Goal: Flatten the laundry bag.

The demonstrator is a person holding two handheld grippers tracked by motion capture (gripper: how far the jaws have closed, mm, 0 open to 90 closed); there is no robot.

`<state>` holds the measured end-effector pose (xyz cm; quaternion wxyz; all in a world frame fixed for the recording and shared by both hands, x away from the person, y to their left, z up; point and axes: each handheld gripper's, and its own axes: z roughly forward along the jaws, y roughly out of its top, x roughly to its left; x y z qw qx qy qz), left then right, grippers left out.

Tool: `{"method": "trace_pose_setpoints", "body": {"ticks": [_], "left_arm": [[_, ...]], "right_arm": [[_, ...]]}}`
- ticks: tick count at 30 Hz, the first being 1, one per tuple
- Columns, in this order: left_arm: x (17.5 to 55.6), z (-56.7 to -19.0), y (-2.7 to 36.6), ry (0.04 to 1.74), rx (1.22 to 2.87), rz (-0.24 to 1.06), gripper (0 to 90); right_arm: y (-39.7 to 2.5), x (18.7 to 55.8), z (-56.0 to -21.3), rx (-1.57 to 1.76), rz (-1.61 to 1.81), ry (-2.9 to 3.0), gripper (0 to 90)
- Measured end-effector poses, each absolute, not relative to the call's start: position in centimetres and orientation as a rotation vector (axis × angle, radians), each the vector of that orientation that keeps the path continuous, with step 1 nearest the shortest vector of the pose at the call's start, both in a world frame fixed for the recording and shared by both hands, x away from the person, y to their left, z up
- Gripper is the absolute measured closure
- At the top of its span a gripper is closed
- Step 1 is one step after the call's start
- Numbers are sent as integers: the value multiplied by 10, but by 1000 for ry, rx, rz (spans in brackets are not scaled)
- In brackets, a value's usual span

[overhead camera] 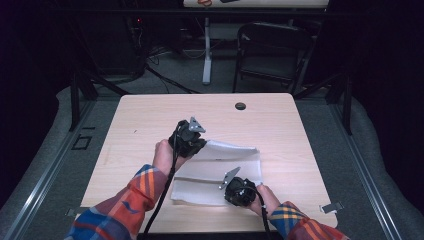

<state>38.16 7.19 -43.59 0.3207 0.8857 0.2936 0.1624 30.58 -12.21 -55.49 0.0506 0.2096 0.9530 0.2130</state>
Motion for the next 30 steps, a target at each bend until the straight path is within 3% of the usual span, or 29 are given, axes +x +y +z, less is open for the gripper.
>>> {"method": "trace_pose_setpoints", "body": {"ticks": [30], "left_arm": [[409, -418, 74, 823, 2310, 520, 878]], "right_arm": [[-125, 292, -552, 558, 594, 3019, 900]]}}
